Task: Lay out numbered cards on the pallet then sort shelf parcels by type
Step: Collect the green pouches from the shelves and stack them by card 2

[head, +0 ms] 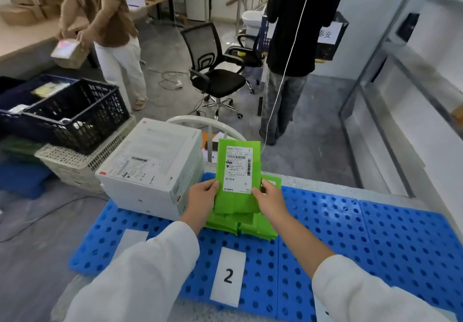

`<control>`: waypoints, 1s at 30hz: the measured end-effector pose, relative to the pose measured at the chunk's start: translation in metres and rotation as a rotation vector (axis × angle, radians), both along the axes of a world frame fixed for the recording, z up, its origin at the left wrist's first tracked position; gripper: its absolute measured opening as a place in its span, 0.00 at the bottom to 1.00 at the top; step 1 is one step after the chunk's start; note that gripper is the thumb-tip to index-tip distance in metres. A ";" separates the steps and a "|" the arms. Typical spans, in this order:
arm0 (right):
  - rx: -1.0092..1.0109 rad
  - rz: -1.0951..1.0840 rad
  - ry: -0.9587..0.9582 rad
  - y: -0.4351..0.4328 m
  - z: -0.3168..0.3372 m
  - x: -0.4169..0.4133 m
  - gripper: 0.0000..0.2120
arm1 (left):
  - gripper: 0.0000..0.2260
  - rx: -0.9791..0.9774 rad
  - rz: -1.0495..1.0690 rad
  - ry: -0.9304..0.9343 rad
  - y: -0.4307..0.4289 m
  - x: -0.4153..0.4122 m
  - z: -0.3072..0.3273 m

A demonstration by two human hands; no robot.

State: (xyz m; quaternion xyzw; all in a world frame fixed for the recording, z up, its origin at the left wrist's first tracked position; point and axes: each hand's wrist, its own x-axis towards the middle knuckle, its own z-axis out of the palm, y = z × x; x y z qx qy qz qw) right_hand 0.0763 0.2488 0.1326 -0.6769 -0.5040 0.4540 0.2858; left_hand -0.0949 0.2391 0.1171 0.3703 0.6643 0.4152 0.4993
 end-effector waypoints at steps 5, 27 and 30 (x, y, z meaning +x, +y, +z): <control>-0.094 -0.001 -0.007 0.020 -0.027 -0.009 0.23 | 0.09 -0.058 0.028 -0.022 0.023 -0.009 -0.022; -0.161 0.014 -0.006 0.040 -0.074 -0.026 0.25 | 0.10 -0.132 -0.040 0.239 0.044 -0.018 -0.065; -0.127 0.010 -0.015 0.041 -0.064 -0.022 0.24 | 0.10 -0.052 -0.041 0.229 0.046 -0.013 -0.061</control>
